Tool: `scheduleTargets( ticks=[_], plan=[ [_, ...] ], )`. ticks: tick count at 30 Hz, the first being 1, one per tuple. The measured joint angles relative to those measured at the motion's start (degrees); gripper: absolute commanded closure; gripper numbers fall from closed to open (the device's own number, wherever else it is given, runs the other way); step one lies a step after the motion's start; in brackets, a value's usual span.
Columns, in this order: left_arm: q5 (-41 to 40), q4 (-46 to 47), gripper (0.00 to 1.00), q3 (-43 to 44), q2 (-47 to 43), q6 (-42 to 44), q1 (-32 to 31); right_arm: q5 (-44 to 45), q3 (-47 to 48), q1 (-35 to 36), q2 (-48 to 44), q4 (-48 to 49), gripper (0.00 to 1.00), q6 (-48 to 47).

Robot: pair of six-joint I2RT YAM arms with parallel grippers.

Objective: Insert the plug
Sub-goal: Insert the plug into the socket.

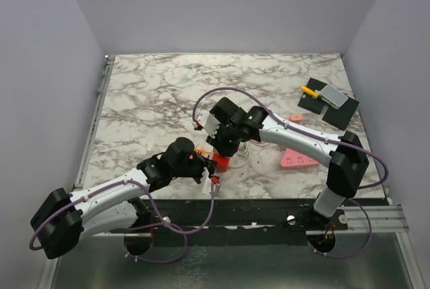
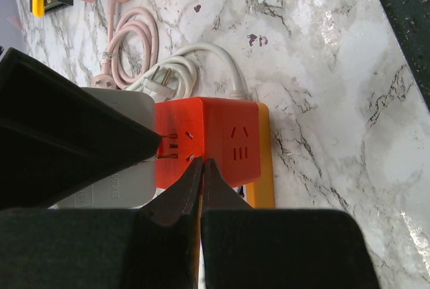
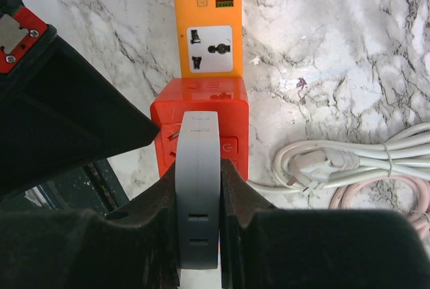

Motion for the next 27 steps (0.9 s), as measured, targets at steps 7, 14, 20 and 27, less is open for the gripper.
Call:
scheduleTargets(
  ticks=[7,14,20,27],
  plan=[
    [-0.1,-0.1,1.00,0.1,0.0,0.0,-0.1,0.2,-0.4,0.3,0.1,0.7,0.99,0.0],
    [-0.2,-0.1,1.00,0.1,0.1,0.0,-0.1,0.5,-0.5,0.3,0.1,0.8,0.99,0.0],
    [-0.2,-0.2,1.00,0.1,0.1,-0.1,-0.1,0.6,-0.6,0.4,0.1,1.0,0.99,0.0],
    [-0.2,-0.4,1.00,0.4,0.3,-0.3,-0.1,0.6,-1.3,0.5,0.1,1.6,0.99,0.1]
  ],
)
